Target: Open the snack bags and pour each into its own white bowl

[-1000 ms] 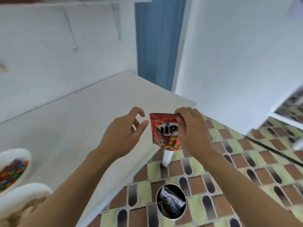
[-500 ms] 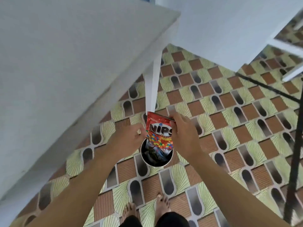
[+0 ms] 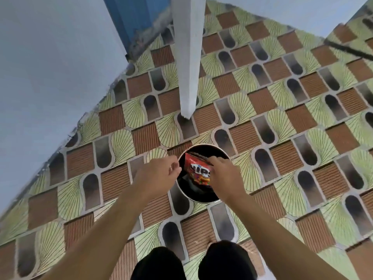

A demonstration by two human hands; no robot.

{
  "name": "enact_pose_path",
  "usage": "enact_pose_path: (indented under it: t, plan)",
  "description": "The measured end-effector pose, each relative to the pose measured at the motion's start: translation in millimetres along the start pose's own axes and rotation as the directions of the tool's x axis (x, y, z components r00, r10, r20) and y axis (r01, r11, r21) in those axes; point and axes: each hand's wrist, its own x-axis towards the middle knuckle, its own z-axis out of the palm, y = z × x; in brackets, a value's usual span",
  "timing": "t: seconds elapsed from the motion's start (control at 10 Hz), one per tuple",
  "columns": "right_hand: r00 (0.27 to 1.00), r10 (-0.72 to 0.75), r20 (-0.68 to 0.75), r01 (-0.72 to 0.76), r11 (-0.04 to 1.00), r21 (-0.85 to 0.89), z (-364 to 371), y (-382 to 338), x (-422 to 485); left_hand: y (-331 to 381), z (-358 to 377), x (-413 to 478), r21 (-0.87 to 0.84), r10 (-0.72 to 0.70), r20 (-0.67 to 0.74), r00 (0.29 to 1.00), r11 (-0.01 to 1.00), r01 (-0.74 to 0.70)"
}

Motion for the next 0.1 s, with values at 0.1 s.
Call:
enact_pose_path:
  t: [0.1]
  plan:
    - [0.999, 0.048, -0.006, -0.048, 0.998, -0.048, -0.3, 1.1, 1.0, 5.1, -8.4, 0.0, -0.034, 0.022, -0.015, 1.0, 0.999, -0.023]
